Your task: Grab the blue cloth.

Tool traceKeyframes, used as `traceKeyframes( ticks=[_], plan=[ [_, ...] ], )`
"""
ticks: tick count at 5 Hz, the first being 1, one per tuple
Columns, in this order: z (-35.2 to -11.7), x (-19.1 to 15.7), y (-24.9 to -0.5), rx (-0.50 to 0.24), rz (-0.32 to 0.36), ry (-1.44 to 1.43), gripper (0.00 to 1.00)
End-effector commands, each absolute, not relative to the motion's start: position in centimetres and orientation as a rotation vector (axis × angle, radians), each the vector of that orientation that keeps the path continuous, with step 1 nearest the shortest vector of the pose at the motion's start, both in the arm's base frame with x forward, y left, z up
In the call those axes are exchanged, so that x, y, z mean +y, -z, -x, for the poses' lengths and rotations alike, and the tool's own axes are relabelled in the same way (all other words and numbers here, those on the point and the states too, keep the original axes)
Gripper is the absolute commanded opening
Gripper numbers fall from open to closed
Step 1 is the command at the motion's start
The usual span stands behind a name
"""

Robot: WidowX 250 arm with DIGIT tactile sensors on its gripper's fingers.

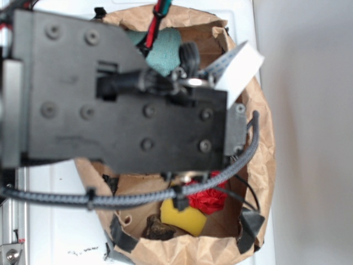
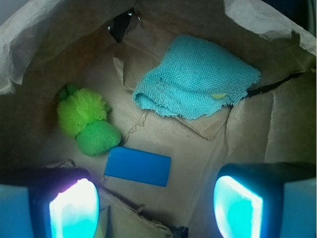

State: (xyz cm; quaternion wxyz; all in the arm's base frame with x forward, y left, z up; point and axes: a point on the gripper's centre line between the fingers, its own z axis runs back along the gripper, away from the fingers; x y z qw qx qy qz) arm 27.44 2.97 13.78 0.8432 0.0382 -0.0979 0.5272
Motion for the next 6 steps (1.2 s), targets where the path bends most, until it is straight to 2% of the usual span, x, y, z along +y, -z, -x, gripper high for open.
traceKeyframes(
  ticks=[1, 2, 5, 6],
  plan=[
    [-26.8, 5.3, -13.6, -0.206, -0.02, -1.216, 1.0],
    [-26.5, 6.5, -12.4, -0.266, -0.032, -1.285, 1.0],
    [-28.9, 8.2, -9.1, -0.287, -0.076, -1.393, 1.0],
    [-28.9, 8.6, -8.8, -0.307, -0.07, -1.408, 1.0]
  ],
)
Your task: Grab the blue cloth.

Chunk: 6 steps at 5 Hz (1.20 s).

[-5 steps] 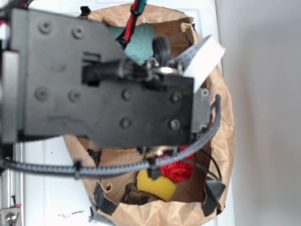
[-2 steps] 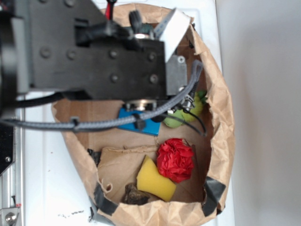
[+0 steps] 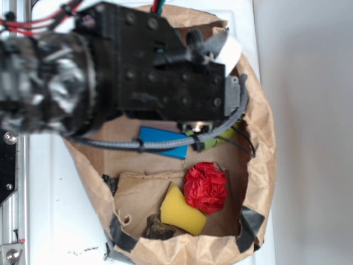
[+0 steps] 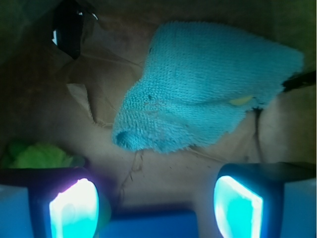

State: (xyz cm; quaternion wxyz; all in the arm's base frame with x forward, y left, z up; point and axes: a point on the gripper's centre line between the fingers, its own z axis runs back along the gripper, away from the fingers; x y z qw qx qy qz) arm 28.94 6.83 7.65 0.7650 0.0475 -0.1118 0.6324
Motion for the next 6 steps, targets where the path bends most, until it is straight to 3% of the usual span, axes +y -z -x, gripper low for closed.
traceKeyframes(
  ticks=[1, 2, 5, 6],
  plan=[
    [-28.7, 9.1, -9.3, -0.323, -0.066, -1.411, 1.0],
    [-28.9, 9.4, -9.2, -0.348, -0.082, -1.421, 1.0],
    [-26.1, 9.8, -10.1, -0.303, -0.131, -1.39, 1.0],
    [-26.1, 10.2, -9.7, -0.324, -0.141, -1.398, 1.0]
  ],
)
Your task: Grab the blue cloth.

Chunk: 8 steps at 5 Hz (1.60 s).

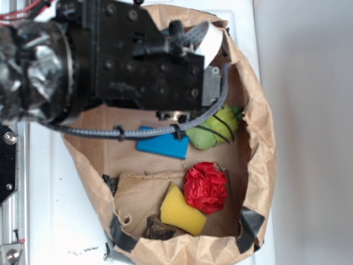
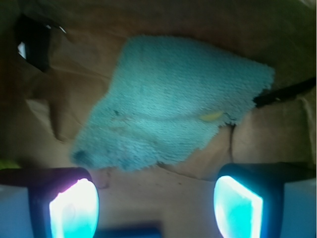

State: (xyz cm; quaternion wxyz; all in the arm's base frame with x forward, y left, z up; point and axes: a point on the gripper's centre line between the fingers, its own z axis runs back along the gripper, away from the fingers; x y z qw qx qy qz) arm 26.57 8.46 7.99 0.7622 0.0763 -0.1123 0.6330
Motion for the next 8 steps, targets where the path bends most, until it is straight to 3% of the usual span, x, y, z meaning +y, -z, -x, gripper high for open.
traceKeyframes(
  ticks=[1, 2, 5, 8],
  plan=[
    [-26.5, 10.8, -8.6, -0.383, -0.171, -1.426, 1.0],
    [-25.5, 11.3, -7.9, -0.417, -0.199, -1.436, 1.0],
    [-25.7, 11.5, -7.5, -0.491, -0.236, -1.48, 1.0],
    [-25.7, 11.3, -7.4, -0.489, -0.177, -1.55, 1.0]
  ],
)
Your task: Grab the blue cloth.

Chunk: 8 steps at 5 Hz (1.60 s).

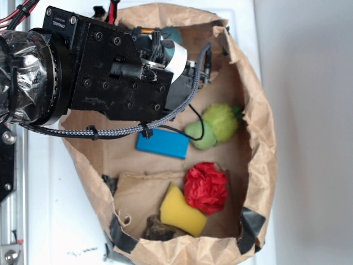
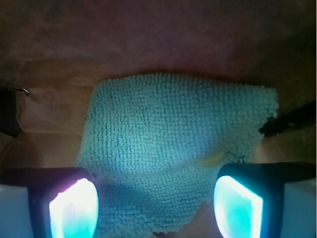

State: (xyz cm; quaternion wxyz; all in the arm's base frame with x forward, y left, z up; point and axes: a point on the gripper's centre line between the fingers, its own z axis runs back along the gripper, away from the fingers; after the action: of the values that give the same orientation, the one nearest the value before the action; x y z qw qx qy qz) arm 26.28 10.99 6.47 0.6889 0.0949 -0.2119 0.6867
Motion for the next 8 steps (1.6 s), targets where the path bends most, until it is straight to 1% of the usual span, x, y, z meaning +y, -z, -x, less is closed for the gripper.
traceKeyframes(
  ticks=[1, 2, 3, 6, 7, 8],
  plan=[
    [-25.8, 11.2, -7.3, -0.49, -0.162, -1.568, 1.0],
    [-25.8, 11.2, -7.1, -0.486, -0.17, -1.572, 1.0],
    [-25.7, 11.2, -7.8, -0.473, -0.186, -1.554, 1.0],
    [-25.7, 11.2, -7.8, -0.473, -0.186, -1.554, 1.0],
    [-28.9, 11.3, -7.1, -0.434, -0.149, -1.583, 1.0],
    [-31.2, 11.4, -6.8, -0.437, -0.148, -1.632, 1.0]
  ],
)
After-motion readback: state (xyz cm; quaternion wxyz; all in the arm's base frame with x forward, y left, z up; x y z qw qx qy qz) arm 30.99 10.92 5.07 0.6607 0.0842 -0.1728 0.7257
